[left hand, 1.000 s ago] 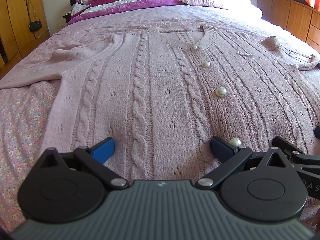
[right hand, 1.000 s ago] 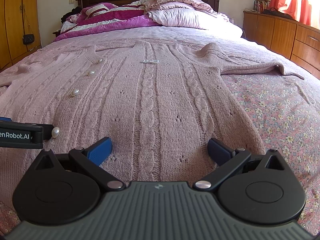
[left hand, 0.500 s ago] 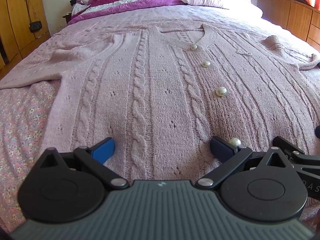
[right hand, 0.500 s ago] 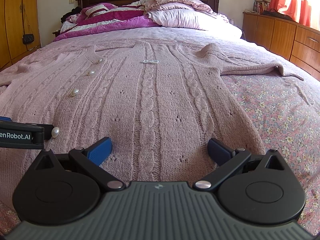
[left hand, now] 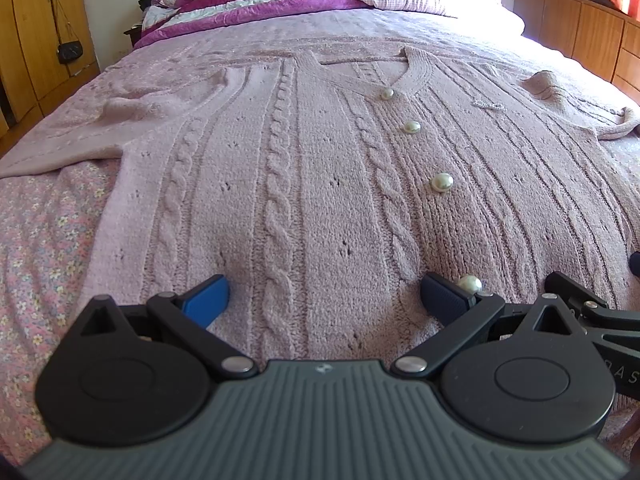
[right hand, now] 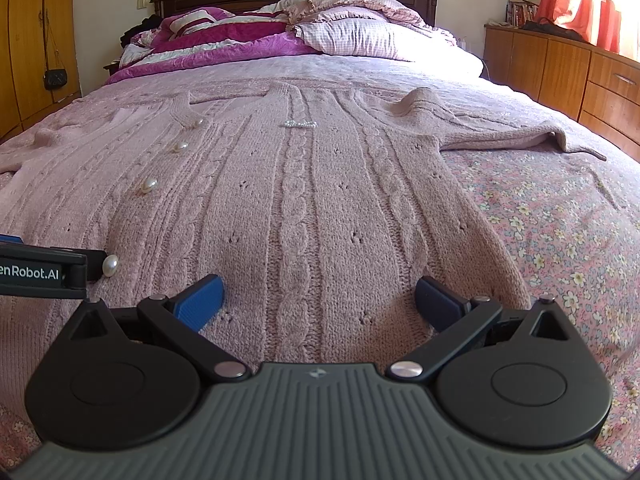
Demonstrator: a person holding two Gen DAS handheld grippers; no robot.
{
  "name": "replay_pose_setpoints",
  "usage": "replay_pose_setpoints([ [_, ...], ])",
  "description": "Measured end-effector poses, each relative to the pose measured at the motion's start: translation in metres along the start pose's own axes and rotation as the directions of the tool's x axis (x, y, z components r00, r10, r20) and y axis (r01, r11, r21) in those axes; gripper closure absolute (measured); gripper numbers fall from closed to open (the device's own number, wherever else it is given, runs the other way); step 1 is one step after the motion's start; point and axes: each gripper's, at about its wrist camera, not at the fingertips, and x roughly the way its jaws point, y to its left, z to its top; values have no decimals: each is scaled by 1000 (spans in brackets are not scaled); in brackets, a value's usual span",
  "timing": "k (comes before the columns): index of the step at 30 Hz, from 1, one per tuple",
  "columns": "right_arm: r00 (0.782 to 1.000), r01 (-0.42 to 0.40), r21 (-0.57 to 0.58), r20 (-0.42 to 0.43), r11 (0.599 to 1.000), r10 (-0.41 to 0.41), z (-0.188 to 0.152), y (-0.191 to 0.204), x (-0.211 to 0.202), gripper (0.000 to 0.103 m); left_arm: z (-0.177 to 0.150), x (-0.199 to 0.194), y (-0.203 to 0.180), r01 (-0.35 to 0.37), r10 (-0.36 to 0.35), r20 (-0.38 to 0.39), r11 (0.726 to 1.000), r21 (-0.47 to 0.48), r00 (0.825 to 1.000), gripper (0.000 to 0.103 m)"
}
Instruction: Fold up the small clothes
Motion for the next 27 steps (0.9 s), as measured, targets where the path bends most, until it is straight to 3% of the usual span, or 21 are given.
replay_pose_setpoints([
  [27,1000,1,2,2,1000,-1,0,0,0,0,0,0,1,-4,4,3,1000,-3,1000,0],
])
